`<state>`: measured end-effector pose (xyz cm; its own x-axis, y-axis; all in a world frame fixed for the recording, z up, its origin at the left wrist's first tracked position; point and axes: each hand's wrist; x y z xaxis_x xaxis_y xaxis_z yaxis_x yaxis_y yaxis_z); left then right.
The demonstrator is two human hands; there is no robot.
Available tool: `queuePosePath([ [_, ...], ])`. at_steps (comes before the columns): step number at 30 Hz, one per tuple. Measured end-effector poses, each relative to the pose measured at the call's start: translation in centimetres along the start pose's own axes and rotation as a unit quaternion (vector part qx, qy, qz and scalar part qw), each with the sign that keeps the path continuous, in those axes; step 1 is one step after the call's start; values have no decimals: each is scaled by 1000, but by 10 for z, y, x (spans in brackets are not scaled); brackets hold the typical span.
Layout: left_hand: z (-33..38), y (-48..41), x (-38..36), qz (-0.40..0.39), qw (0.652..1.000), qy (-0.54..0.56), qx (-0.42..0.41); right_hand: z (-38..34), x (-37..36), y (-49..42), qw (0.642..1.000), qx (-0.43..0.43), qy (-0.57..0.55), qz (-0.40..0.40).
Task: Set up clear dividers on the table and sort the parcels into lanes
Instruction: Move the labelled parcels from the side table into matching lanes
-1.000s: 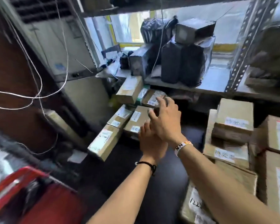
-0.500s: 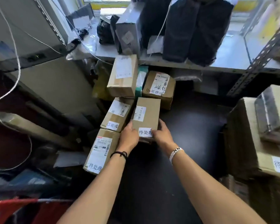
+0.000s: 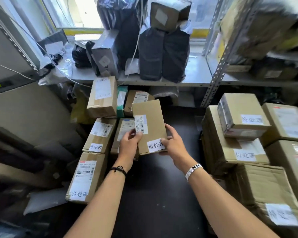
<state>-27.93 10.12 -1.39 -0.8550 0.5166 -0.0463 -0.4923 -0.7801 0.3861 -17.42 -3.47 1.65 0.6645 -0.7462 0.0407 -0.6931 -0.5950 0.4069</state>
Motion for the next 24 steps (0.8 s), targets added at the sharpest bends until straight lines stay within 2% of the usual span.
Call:
queuePosePath([
  [8,8,74,-103,-108,990,94,1,-22,124,70,989,101,64,84],
  [11,8,104,-137,-183,975,125,11,-24,175,97,979,133,91,128],
  [15,-1,137,-171,-253,964,80,-25,-21,229,125,967,163,97,172],
  [24,-18,187,-211,-245,966,40,-66,-5,300,167,944,208,191,169],
])
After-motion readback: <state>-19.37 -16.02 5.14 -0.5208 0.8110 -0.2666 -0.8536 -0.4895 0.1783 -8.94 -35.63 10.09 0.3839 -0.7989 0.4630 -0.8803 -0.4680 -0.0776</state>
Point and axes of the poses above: each hand's wrist, its own y-axis away from the middle knuckle, its own x-axis out of the back of the hand, z = x × y
